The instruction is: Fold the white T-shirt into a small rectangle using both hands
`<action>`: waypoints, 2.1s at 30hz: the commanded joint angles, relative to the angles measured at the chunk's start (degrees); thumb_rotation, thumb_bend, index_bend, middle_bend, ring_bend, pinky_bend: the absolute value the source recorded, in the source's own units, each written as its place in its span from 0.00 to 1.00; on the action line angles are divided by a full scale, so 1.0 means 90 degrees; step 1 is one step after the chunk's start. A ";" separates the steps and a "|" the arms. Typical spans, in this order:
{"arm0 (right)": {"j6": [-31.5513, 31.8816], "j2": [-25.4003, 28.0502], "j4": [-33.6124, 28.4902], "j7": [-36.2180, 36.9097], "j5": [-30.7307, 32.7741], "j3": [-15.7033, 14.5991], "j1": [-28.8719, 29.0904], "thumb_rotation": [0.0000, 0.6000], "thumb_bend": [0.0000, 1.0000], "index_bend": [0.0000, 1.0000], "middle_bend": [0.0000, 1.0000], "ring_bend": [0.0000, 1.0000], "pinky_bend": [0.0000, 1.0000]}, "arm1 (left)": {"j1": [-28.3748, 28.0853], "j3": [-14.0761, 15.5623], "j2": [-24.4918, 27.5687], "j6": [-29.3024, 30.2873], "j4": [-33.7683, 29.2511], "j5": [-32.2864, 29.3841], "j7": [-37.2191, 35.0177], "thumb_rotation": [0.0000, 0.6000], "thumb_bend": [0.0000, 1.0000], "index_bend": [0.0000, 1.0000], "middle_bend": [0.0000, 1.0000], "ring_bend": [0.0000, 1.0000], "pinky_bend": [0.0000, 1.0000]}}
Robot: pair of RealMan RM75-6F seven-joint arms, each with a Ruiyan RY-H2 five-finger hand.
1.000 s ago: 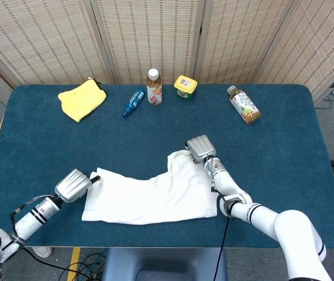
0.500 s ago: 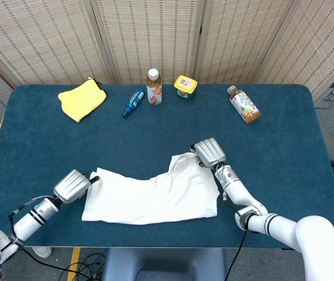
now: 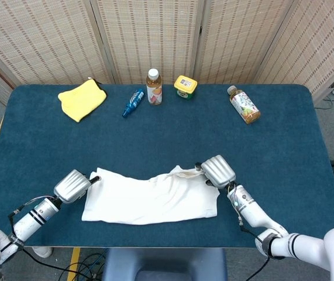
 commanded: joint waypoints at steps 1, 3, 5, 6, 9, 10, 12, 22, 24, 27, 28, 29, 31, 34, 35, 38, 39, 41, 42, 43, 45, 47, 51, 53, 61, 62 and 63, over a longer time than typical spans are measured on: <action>0.0161 0.0156 -0.0250 -0.0045 -0.0203 -0.0170 -0.0174 1.00 0.54 0.54 0.94 0.98 1.00 | 0.0002 -0.0002 0.0001 -0.0005 -0.0003 -0.0005 -0.0001 1.00 0.26 0.32 0.84 0.77 0.84; 0.0200 0.0212 -0.0347 -0.0098 -0.0324 -0.0279 -0.0249 1.00 0.54 0.54 0.94 0.98 1.00 | 0.0005 0.0000 -0.0004 -0.0018 -0.0004 -0.0009 -0.0003 1.00 0.26 0.32 0.84 0.77 0.84; 0.0205 0.0240 -0.0375 -0.0231 -0.0465 -0.0408 -0.0302 1.00 0.54 0.54 0.94 0.98 1.00 | 0.0005 0.0006 -0.0010 -0.0031 0.0001 -0.0007 0.0001 1.00 0.26 0.32 0.84 0.77 0.84; 0.0190 0.0243 -0.0378 -0.0300 -0.0514 -0.0463 -0.0320 1.00 0.54 0.54 0.94 0.98 1.00 | 0.0005 0.0006 -0.0013 -0.0034 0.0002 -0.0007 0.0001 1.00 0.26 0.32 0.84 0.77 0.84; 0.0004 0.0286 -0.0427 -0.0518 -0.0540 -0.0589 -0.0345 1.00 0.54 0.53 0.94 0.97 1.00 | 0.0002 -0.0001 -0.0016 -0.0034 0.0003 -0.0011 0.0004 1.00 0.26 0.31 0.84 0.77 0.84; -0.0080 0.0318 -0.0475 -0.0603 -0.0505 -0.0603 -0.0347 1.00 0.54 0.52 0.94 0.97 1.00 | 0.0000 -0.0006 -0.0013 -0.0031 0.0003 -0.0013 0.0006 1.00 0.26 0.31 0.84 0.77 0.84; -0.0170 0.0374 -0.0574 -0.0715 -0.0458 -0.0603 -0.0350 1.00 0.52 0.39 0.92 0.96 1.00 | -0.0002 -0.0013 -0.0004 -0.0028 -0.0006 -0.0018 0.0001 1.00 0.26 0.30 0.84 0.77 0.84; -0.0374 0.0702 -0.1222 -0.1192 -0.0259 -0.0571 -0.0430 1.00 0.42 0.07 0.91 0.96 1.00 | 0.0002 -0.0012 0.0017 -0.0047 -0.0022 -0.0027 0.0019 1.00 0.26 0.27 0.84 0.77 0.84; -0.0295 0.0800 -0.1368 -0.1208 -0.0278 -0.0528 -0.0456 1.00 0.42 0.06 0.91 0.96 1.00 | 0.0002 -0.0012 0.0022 -0.0045 -0.0024 -0.0026 0.0016 1.00 0.26 0.26 0.84 0.77 0.84; -0.0054 0.1022 -0.1625 -0.1192 -0.0330 -0.0395 -0.0511 1.00 0.42 0.06 0.91 0.96 1.00 | 0.0004 -0.0006 0.0036 -0.0022 -0.0013 -0.0013 0.0012 1.00 0.26 0.26 0.84 0.76 0.84; 0.0055 0.1128 -0.1729 -0.1185 -0.0336 -0.0325 -0.0536 1.00 0.42 0.06 0.91 0.96 1.00 | 0.0007 -0.0002 0.0039 -0.0008 -0.0002 -0.0006 0.0008 1.00 0.26 0.26 0.84 0.76 0.84; 0.0130 0.1210 -0.1804 -0.1181 -0.0333 -0.0272 -0.0554 1.00 0.42 0.06 0.91 0.96 1.00 | 0.0009 0.0004 0.0039 -0.0005 0.0012 0.0001 0.0009 1.00 0.26 0.27 0.84 0.77 0.84; 0.0260 0.1369 -0.1928 -0.1169 -0.0300 -0.0159 -0.0589 1.00 0.42 0.06 0.91 0.96 1.00 | 0.0010 0.0017 0.0022 -0.0006 0.0051 0.0015 0.0004 1.00 0.26 0.27 0.84 0.76 0.84; 0.0431 0.1583 -0.2064 -0.1190 -0.0204 0.0009 -0.0649 1.00 0.42 0.06 0.91 0.96 1.00 | 0.0009 0.0041 -0.0068 -0.0017 0.0175 0.0043 -0.0029 1.00 0.26 0.28 0.84 0.77 0.84; 0.0486 0.1652 -0.2113 -0.1207 -0.0173 0.0056 -0.0675 1.00 0.42 0.06 0.91 0.96 1.00 | 0.0007 0.0048 -0.0119 -0.0018 0.0240 0.0053 -0.0047 1.00 0.26 0.28 0.84 0.77 0.84; 0.0597 0.1786 -0.2218 -0.1226 -0.0125 0.0139 -0.0737 1.00 0.42 0.06 0.91 0.96 1.00 | 0.0000 0.0064 -0.0230 0.0034 0.0421 0.0103 -0.0044 1.00 0.26 0.28 0.84 0.77 0.84; 0.0619 0.1820 -0.2243 -0.1221 -0.0107 0.0158 -0.0755 1.00 0.42 0.06 0.91 0.96 1.00 | -0.0004 0.0076 -0.0251 0.0048 0.0474 0.0124 -0.0025 1.00 0.26 0.28 0.84 0.77 0.84; 0.0653 0.1884 -0.2283 -0.1208 -0.0062 0.0198 -0.0792 1.00 0.42 0.06 0.91 0.96 1.00 | 0.0000 0.0097 -0.0270 0.0092 0.0555 0.0153 -0.0040 1.00 0.26 0.28 0.84 0.77 0.84; 0.0659 0.1905 -0.2294 -0.1204 -0.0047 0.0209 -0.0805 1.00 0.42 0.06 0.91 0.96 1.00 | 0.0004 0.0107 -0.0268 0.0108 0.0579 0.0162 -0.0054 1.00 0.26 0.28 0.84 0.77 0.84; 0.0664 0.1920 -0.2305 -0.1199 -0.0040 0.0215 -0.0817 1.00 0.42 0.06 0.91 0.96 1.00 | 0.0009 0.0119 -0.0264 0.0136 0.0603 0.0177 -0.0061 1.00 0.26 0.28 0.84 0.77 0.84; 0.0673 0.1933 -0.2322 -0.1175 -0.0051 0.0211 -0.0845 1.00 0.42 0.06 0.91 0.96 1.00 | 0.0027 0.0147 -0.0270 0.0224 0.0666 0.0219 -0.0076 1.00 0.25 0.28 0.84 0.77 0.84; 0.0664 0.1925 -0.2324 -0.1142 -0.0072 0.0191 -0.0870 1.00 0.42 0.06 0.91 0.96 1.00 | 0.0038 0.0170 -0.0321 0.0287 0.0767 0.0258 -0.0063 1.00 0.22 0.28 0.84 0.77 0.84; 0.0653 0.1908 -0.2293 -0.1090 -0.0092 0.0170 -0.0913 1.00 0.41 0.06 0.91 0.96 1.00 | 0.0042 0.0195 -0.0453 0.0362 0.0871 0.0299 -0.0170 1.00 0.21 0.29 0.84 0.76 0.84; 0.0669 0.1918 -0.2281 -0.1063 -0.0101 0.0176 -0.0937 1.00 0.41 0.06 0.91 0.96 1.00 | 0.0031 0.0224 -0.0514 0.0398 0.0924 0.0344 -0.0187 1.00 0.21 0.30 0.84 0.77 0.84; 0.0761 0.1974 -0.2287 -0.0969 -0.0136 0.0198 -0.1047 1.00 0.41 0.06 0.91 0.96 1.00 | -0.0051 0.0264 -0.0678 0.0348 0.1019 0.0393 -0.0253 1.00 0.21 0.31 0.84 0.76 0.84; 0.0770 0.1979 -0.2286 -0.0957 -0.0138 0.0199 -0.1060 1.00 0.41 0.06 0.91 0.96 1.00 | -0.0057 0.0268 -0.0689 0.0344 0.1024 0.0396 -0.0260 1.00 0.21 0.31 0.84 0.76 0.84; 0.0780 0.1984 -0.2286 -0.0946 -0.0141 0.0199 -0.1074 1.00 0.41 0.06 0.91 0.96 1.00 | -0.0062 0.0272 -0.0698 0.0343 0.1026 0.0399 -0.0266 1.00 0.21 0.32 0.84 0.76 0.84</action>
